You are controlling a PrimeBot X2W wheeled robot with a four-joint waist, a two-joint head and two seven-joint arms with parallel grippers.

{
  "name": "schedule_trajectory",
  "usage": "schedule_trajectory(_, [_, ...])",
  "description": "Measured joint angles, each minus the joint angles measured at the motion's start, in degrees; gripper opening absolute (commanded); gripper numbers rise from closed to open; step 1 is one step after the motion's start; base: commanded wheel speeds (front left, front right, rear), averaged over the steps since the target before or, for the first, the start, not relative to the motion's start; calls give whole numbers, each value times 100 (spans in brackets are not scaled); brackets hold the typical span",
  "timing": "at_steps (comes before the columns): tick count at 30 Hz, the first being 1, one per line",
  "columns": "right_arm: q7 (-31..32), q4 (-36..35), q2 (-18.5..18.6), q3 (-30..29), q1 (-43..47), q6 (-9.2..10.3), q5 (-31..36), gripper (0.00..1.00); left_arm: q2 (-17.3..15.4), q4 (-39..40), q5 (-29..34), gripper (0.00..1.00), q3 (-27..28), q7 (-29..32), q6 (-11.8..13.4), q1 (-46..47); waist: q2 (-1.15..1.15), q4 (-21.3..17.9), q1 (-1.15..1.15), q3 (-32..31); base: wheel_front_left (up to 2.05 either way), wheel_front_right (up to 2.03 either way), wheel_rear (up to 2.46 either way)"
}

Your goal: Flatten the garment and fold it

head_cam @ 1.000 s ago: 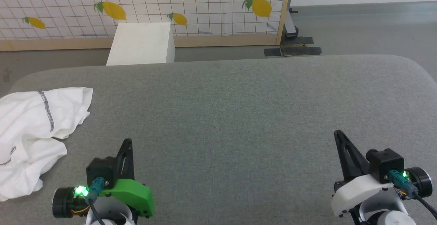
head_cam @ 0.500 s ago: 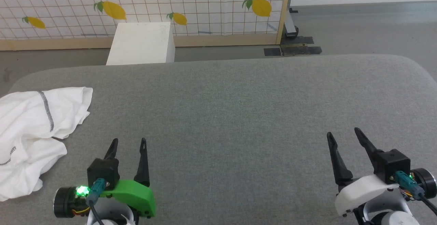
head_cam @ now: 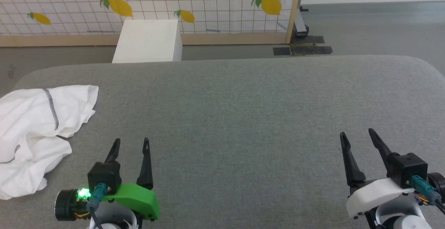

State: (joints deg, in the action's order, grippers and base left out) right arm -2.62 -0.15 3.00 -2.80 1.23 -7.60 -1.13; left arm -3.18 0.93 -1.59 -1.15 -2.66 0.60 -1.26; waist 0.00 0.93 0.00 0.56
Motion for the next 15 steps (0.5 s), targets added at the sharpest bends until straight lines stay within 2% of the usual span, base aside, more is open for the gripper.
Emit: schedule_trajectory(15, [-194, -67, 0, -67, 7, 0, -47, 100, 0, 92, -104, 100, -86, -181, 105, -102, 0, 430, 0, 74, 0, 0, 0])
